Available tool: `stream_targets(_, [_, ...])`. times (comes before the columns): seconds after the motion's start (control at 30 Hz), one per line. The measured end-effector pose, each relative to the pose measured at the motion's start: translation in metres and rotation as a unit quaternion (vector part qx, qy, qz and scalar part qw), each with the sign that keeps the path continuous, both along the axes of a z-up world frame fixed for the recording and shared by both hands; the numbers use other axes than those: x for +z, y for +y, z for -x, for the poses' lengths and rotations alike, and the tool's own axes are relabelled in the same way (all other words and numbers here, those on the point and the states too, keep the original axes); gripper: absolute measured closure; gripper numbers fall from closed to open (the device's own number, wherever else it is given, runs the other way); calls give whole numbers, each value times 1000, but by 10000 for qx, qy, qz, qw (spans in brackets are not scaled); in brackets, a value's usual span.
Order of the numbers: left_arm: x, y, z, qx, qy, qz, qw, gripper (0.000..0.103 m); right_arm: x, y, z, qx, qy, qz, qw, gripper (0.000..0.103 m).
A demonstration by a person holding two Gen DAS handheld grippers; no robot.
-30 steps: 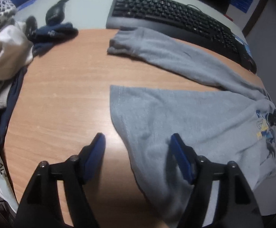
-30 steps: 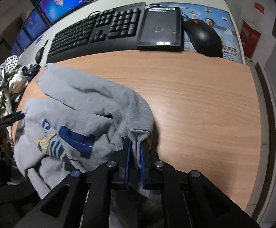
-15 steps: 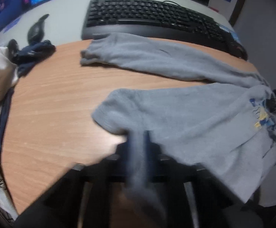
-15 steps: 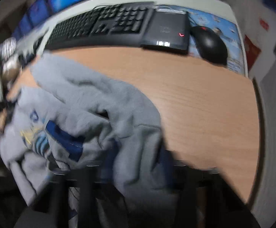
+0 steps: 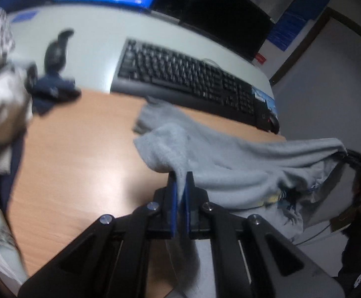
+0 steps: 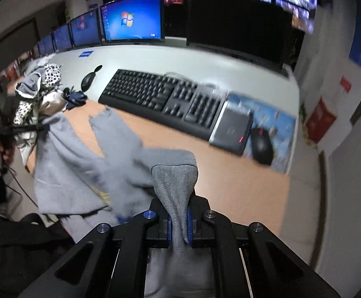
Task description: Fold clothes
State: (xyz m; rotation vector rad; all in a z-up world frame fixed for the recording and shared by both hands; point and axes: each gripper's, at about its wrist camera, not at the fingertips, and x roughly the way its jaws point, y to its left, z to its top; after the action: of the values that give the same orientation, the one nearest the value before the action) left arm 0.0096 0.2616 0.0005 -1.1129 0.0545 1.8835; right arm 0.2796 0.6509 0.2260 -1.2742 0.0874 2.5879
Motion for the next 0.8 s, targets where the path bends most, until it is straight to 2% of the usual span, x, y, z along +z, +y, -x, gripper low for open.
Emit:
stream_targets(0.1, [16, 15, 27, 117, 240, 358, 9990, 98, 12, 6, 29, 5, -259, -225, 9994, 95])
stream_targets(0.23, [22, 37, 61, 318, 652, 1053, 9918, 99, 0, 6, 73, 118, -842, -537, 9949, 95])
stream_targets(0.3, [27, 32, 73, 396, 687, 1165, 9900, 99, -4, 7, 87, 114, -1007, -689, 9925, 95])
stream_targets(0.43, [41, 26, 93, 532, 669, 1266, 9883, 99, 2, 12, 103, 60, -1007, -840, 9913, 95])
stream_targets(0.6, [56, 57, 111, 569, 772, 1542, 9834, 99, 33, 28, 136, -127, -842, -1272, 9882, 95])
stream_targets(0.63, [66, 66, 121, 701, 832, 1545, 9820, 99, 44, 34, 145, -214, -778, -1412, 9867, 95])
stream_targets(0.7, [109, 76, 147, 1140, 934, 1255, 9811, 99, 80, 49, 162, -554, -481, -1586, 9846, 95])
stream_targets(0.73, [138, 78, 156, 1325, 998, 1026, 9808, 99, 102, 55, 169, -711, -296, -1687, 9827, 96])
stream_targets(0.8, [222, 70, 159, 1709, 1405, 373, 9745, 99, 155, 60, 172, -957, 233, -1863, 9775, 96])
